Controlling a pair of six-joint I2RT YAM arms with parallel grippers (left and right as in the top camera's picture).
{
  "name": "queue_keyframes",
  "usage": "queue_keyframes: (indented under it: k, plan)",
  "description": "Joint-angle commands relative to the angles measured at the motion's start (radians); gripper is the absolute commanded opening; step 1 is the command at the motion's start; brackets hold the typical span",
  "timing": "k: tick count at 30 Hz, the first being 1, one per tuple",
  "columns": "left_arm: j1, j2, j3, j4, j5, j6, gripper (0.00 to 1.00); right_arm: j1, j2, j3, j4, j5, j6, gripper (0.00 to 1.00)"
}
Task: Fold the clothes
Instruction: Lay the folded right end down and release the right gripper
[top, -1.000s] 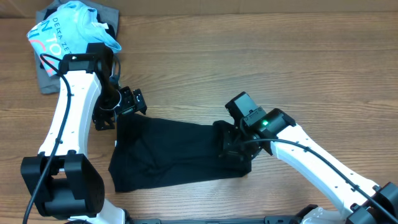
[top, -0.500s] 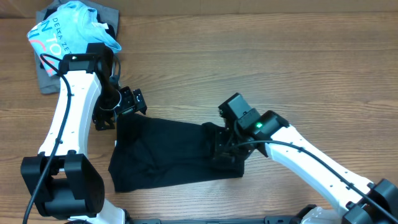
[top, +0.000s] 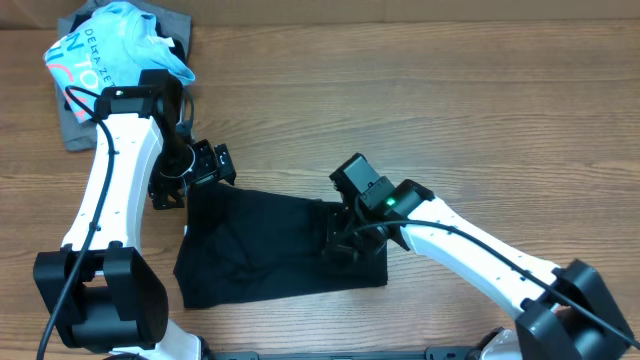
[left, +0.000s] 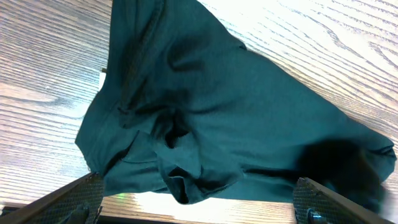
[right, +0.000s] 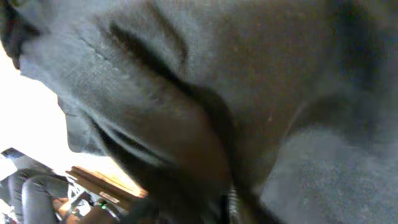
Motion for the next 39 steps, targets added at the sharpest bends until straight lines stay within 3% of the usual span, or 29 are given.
queue_keyframes:
  k: [1, 5, 13, 16, 21, 22, 29, 34, 37, 39]
  plan:
    - [-0.008, -0.004, -0.006, -0.004, -0.006, 0.02, 1.0, 0.008, 0.025, 0.0, 0.002, -0.031, 0.009, 0.61]
    - [-0.008, -0.004, -0.006, -0.005, -0.006, 0.02, 1.0, 0.005, 0.024, 0.014, 0.0, -0.099, -0.043, 0.74]
    - [-0.008, -0.004, -0.006, -0.005, -0.01, 0.02, 1.0, -0.017, 0.024, 0.093, -0.11, -0.091, -0.142, 0.74]
    - [-0.008, -0.004, -0.006, -0.004, -0.01, 0.02, 1.0, -0.016, 0.024, 0.078, -0.101, -0.077, -0.141, 0.61]
    - [-0.008, -0.004, -0.006, -0.004, -0.01, 0.02, 1.0, -0.013, 0.04, 0.027, -0.03, -0.102, -0.102, 0.25]
    - [-0.008, -0.004, -0.006, -0.004, -0.01, 0.02, 1.0, -0.013, 0.047, 0.003, 0.016, -0.132, -0.083, 0.22]
    - [-0.008, -0.004, -0.006, -0.006, -0.01, 0.022, 1.0, -0.004, 0.135, -0.135, 0.247, -0.247, 0.012, 0.22]
    - [-0.008, -0.004, -0.006, -0.002, -0.014, 0.027, 1.0, -0.003, 0.182, -0.151, 0.197, -0.144, 0.059, 0.2]
    - [-0.007, -0.004, -0.006, 0.003, -0.014, 0.027, 1.0, -0.003, 0.128, -0.123, 0.143, -0.081, 0.05, 0.25]
    - [-0.007, -0.004, -0.006, 0.018, -0.014, 0.027, 1.0, -0.003, 0.074, -0.095, 0.103, -0.049, 0.023, 0.36]
